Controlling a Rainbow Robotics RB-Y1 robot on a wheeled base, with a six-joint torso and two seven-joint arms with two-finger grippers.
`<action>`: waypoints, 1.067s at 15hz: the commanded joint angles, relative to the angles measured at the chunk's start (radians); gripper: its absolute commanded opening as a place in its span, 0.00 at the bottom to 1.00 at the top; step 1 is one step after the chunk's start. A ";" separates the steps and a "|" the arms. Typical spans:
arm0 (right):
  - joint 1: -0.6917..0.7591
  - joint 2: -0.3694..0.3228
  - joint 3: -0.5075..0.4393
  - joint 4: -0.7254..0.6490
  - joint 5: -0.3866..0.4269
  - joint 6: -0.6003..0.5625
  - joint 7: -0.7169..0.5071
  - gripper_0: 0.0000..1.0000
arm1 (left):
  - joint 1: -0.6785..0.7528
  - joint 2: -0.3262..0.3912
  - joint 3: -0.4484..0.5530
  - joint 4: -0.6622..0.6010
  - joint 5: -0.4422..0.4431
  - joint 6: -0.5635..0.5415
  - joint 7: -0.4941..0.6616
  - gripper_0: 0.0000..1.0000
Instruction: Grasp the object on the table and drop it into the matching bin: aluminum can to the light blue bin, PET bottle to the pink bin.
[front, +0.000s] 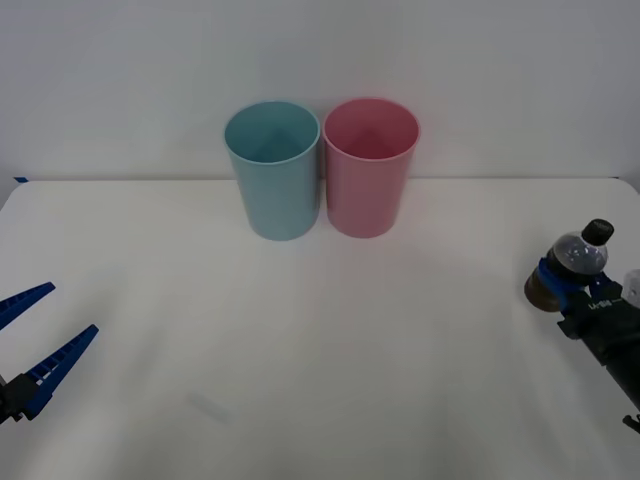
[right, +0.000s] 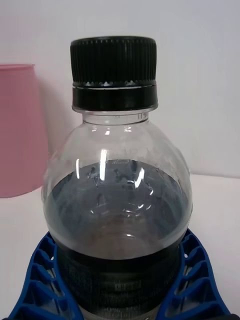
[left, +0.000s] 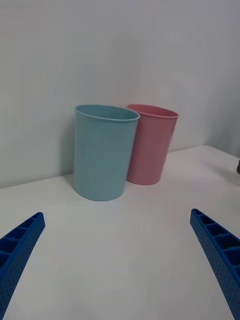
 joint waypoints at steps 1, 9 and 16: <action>0.026 0.001 0.006 -0.100 0.059 0.001 -0.124 0.00 | 0.000 0.000 0.000 0.000 0.000 0.000 0.000 1.00; 0.036 -0.038 0.040 -0.353 0.181 0.007 -0.494 0.00 | 0.000 0.000 0.000 0.000 0.000 0.000 0.000 1.00; -0.054 -0.163 0.101 -0.465 0.217 0.050 -0.699 0.00 | 0.000 0.000 0.000 0.000 0.000 0.000 0.000 1.00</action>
